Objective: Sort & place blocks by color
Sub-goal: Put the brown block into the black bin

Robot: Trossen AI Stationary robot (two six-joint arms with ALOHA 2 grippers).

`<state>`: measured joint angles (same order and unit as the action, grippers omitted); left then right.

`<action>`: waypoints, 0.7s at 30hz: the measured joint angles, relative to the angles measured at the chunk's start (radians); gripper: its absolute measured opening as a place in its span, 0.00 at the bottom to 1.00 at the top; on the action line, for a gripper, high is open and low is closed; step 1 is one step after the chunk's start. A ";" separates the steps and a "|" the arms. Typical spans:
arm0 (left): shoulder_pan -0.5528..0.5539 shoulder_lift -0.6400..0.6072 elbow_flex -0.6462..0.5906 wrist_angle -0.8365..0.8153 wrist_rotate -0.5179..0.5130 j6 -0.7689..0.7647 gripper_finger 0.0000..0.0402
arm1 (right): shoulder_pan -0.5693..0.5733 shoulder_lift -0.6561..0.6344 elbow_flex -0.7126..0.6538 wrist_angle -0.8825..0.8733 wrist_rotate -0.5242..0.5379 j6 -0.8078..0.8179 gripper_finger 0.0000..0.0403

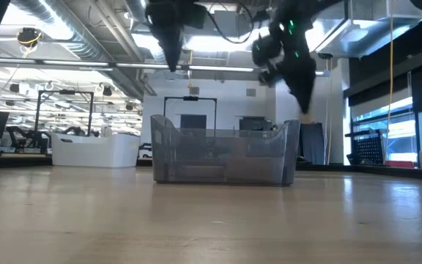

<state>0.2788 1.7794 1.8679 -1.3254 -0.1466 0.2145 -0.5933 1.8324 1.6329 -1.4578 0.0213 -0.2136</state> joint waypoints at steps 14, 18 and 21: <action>0.074 -0.172 0.001 -0.063 0.007 -0.079 0.27 | 0.398 -0.003 0.098 0.123 -0.299 -0.238 0.30; 0.073 -0.211 0.001 -0.059 0.007 -0.107 0.27 | 0.418 -0.002 0.036 0.194 -0.305 -0.237 0.30; 0.067 -0.236 0.001 -0.058 0.006 -0.113 0.27 | 0.416 -0.002 -0.021 0.251 -0.304 -0.238 0.30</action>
<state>0.3459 1.5438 1.8687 -1.3829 -0.1402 0.1012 -0.1776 1.8301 1.6121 -1.2070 -0.2825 -0.4521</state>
